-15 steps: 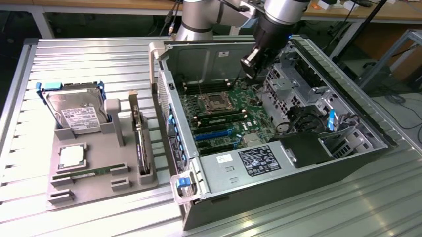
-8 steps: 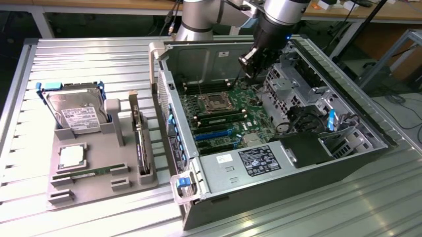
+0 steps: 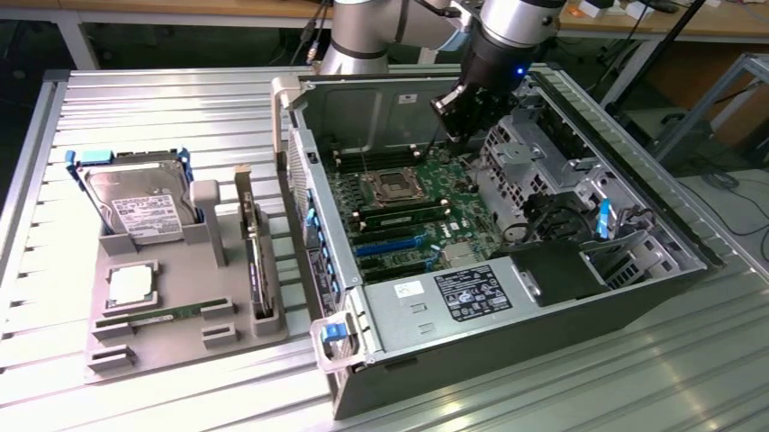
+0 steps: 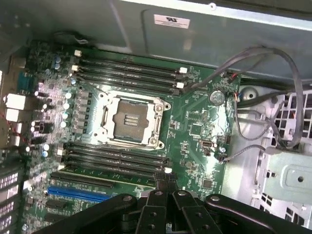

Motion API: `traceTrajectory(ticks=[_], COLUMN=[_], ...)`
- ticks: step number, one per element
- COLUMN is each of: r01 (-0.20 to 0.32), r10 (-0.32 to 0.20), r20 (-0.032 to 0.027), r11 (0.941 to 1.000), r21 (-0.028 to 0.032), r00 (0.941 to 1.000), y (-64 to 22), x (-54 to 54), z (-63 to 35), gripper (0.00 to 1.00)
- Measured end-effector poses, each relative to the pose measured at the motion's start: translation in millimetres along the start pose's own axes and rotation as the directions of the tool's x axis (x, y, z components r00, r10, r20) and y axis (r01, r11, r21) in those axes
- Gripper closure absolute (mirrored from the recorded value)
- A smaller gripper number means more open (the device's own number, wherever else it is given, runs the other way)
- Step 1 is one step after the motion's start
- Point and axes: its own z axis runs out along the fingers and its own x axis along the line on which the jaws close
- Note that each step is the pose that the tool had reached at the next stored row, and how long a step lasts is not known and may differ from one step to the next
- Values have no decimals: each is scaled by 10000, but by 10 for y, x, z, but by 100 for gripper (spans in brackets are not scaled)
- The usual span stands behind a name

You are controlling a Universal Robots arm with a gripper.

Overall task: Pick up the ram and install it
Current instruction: 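Press down the ram until it locks into place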

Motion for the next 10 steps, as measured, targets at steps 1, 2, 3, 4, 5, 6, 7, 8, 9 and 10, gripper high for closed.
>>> traceTrajectory(ticks=[1,2,3,4,5,6,7,8,9,10], r01=[-262,-402,-576,-744,-771,-797,-822,-851,-866,-888], r10=[262,402,576,744,771,797,822,851,866,888], r20=[13,19,27,35,41,47,53,60,63,69], r11=[9997,9992,9983,9972,9970,9968,9966,9964,9962,9960], r21=[-1,-3,-3,-7,-22,-20,-19,-20,-19,-19], r00=[9997,9992,9983,9972,9970,9968,9966,9964,9962,9960], y=[0,0,0,-2,-4,-3,-4,-4,-4,-4], x=[0,0,0,0,1,0,0,0,0,0], z=[2,4,5,6,7,6,6,6,6,6], gripper=[90,90,90,90,90,90,90,90,90,90])
